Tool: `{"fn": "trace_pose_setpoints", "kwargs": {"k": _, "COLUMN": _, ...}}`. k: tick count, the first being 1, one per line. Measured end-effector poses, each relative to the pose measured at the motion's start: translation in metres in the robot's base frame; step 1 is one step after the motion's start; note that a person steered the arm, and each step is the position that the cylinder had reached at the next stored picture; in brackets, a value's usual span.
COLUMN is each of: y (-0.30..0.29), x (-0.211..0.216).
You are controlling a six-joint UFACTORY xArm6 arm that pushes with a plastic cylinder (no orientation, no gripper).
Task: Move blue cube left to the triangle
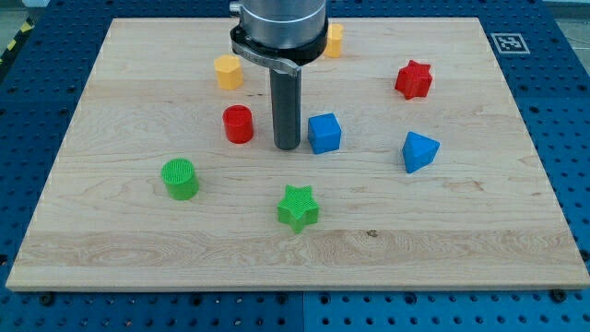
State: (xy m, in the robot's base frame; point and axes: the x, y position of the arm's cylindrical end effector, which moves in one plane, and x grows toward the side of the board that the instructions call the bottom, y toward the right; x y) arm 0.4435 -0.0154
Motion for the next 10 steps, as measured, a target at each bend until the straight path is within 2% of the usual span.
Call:
{"fn": "trace_pose_setpoints", "kwargs": {"k": 1, "y": 0.012, "x": -0.01}}
{"fn": "trace_pose_setpoints", "kwargs": {"k": 5, "y": 0.068, "x": -0.001}}
{"fn": "trace_pose_setpoints", "kwargs": {"k": 7, "y": 0.07, "x": -0.032}}
{"fn": "trace_pose_setpoints", "kwargs": {"k": 8, "y": 0.1, "x": -0.033}}
{"fn": "trace_pose_setpoints", "kwargs": {"k": 10, "y": 0.103, "x": -0.018}}
